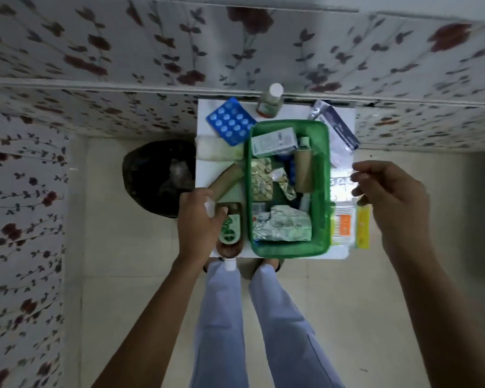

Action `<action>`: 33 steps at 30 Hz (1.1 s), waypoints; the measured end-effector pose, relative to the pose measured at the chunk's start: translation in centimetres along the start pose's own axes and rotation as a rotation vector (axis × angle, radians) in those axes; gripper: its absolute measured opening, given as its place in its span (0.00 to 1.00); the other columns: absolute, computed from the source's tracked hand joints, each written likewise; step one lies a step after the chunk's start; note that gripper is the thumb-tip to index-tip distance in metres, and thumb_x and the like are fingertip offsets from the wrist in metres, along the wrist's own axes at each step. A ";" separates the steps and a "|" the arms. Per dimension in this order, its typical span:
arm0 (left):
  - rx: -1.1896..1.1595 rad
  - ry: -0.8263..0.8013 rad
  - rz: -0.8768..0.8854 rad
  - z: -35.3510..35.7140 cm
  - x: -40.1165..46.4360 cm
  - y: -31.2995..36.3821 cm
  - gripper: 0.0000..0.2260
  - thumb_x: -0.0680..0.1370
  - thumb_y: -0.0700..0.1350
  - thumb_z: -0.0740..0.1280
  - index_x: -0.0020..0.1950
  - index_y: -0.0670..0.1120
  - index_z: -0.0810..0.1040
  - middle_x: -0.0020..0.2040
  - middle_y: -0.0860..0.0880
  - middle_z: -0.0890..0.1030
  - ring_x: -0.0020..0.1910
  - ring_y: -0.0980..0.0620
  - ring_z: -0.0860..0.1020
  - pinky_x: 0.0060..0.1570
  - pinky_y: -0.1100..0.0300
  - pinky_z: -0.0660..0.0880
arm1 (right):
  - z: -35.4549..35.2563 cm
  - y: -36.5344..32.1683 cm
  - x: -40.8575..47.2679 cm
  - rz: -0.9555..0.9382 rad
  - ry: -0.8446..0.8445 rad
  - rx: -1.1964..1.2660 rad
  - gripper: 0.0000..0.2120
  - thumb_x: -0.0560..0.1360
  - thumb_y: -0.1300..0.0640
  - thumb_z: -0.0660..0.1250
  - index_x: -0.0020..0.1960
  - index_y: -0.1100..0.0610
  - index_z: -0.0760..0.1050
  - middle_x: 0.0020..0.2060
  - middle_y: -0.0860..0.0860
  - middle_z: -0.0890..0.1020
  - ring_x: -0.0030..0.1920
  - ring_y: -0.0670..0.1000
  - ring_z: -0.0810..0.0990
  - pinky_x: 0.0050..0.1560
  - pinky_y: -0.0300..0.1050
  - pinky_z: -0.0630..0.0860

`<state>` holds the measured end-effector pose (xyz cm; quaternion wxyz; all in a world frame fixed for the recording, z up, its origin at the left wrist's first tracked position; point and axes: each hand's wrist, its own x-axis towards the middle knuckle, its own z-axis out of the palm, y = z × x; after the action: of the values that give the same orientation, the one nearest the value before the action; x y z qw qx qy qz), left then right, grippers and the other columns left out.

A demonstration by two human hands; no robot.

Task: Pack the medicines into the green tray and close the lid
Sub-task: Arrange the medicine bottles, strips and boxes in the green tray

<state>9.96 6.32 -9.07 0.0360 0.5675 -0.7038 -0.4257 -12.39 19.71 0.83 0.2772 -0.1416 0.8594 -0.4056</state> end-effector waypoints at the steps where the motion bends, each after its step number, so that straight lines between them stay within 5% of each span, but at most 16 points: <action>1: 0.039 -0.017 -0.053 0.6 -0.3 -0.4 0.19 0.68 0.43 0.73 0.56 0.40 0.73 0.54 0.38 0.73 0.53 0.42 0.73 0.48 0.54 0.72 | -1.0 1.4 0.4 0.036 0.063 -0.026 0.09 0.70 0.57 0.63 0.43 0.45 0.79 0.35 0.45 0.81 0.36 0.48 0.79 0.42 0.48 0.78; 3: 0.045 -0.065 -0.175 2.1 -1.2 -1.2 0.24 0.66 0.47 0.74 0.57 0.39 0.72 0.56 0.37 0.73 0.56 0.41 0.73 0.46 0.55 0.70 | -3.1 4.5 0.9 0.114 0.153 -0.125 0.09 0.69 0.54 0.64 0.48 0.45 0.78 0.40 0.48 0.82 0.39 0.50 0.79 0.51 0.55 0.77; 6: 0.003 -0.120 -0.217 3.2 -2.5 -2.4 0.21 0.60 0.53 0.71 0.45 0.41 0.76 0.44 0.40 0.81 0.46 0.42 0.79 0.36 0.59 0.69 | -3.8 8.8 1.4 0.220 0.111 -0.354 0.17 0.71 0.56 0.68 0.59 0.56 0.74 0.54 0.57 0.80 0.50 0.55 0.79 0.55 0.46 0.71; 10: -0.012 -0.115 -0.250 4.0 -3.9 -2.1 0.13 0.64 0.43 0.75 0.45 0.42 0.77 0.41 0.45 0.82 0.41 0.47 0.80 0.32 0.63 0.66 | -2.2 12.6 1.9 0.299 -0.085 -0.485 0.33 0.70 0.51 0.71 0.68 0.64 0.63 0.63 0.63 0.74 0.62 0.62 0.73 0.61 0.52 0.69; 16: -0.069 -0.101 -0.426 4.4 -3.7 -0.6 0.10 0.63 0.38 0.74 0.33 0.46 0.73 0.35 0.46 0.79 0.38 0.45 0.77 0.37 0.57 0.72 | 0.4 13.5 1.8 0.256 -0.080 -0.449 0.30 0.65 0.48 0.74 0.57 0.65 0.68 0.51 0.62 0.79 0.51 0.63 0.77 0.50 0.53 0.73; 20: -0.091 -0.090 -0.487 3.8 -3.7 -0.4 0.14 0.61 0.39 0.75 0.42 0.41 0.75 0.41 0.45 0.80 0.39 0.47 0.76 0.39 0.56 0.72 | 0.4 13.4 1.7 0.308 -0.037 -0.419 0.31 0.63 0.48 0.76 0.55 0.66 0.68 0.51 0.63 0.78 0.51 0.63 0.77 0.49 0.56 0.76; 24: -0.205 -0.052 -0.514 2.6 -4.2 -0.1 0.14 0.63 0.40 0.76 0.44 0.42 0.76 0.42 0.45 0.80 0.38 0.48 0.77 0.38 0.57 0.72 | -0.3 13.6 1.7 0.316 -0.120 -0.422 0.25 0.66 0.49 0.74 0.53 0.64 0.70 0.50 0.61 0.80 0.49 0.60 0.79 0.43 0.46 0.71; 27: -0.307 -0.018 -0.507 1.3 -4.6 0.0 0.15 0.61 0.42 0.77 0.43 0.45 0.77 0.44 0.44 0.82 0.41 0.45 0.79 0.42 0.53 0.75 | -0.7 13.9 1.9 0.290 -0.208 -0.366 0.22 0.69 0.51 0.72 0.57 0.59 0.70 0.53 0.58 0.81 0.50 0.59 0.80 0.50 0.51 0.77; 33: -0.515 0.068 -0.408 -0.7 -4.6 2.2 0.12 0.67 0.34 0.73 0.45 0.46 0.76 0.44 0.47 0.81 0.43 0.49 0.79 0.45 0.56 0.76 | -1.3 13.6 1.9 0.313 -0.129 -0.237 0.30 0.65 0.57 0.76 0.60 0.60 0.65 0.52 0.56 0.78 0.46 0.56 0.78 0.48 0.56 0.79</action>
<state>10.26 9.72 -5.18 0.1156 0.6829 -0.4433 -0.5690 -14.97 28.22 -9.70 0.3725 -0.0638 0.8931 -0.2439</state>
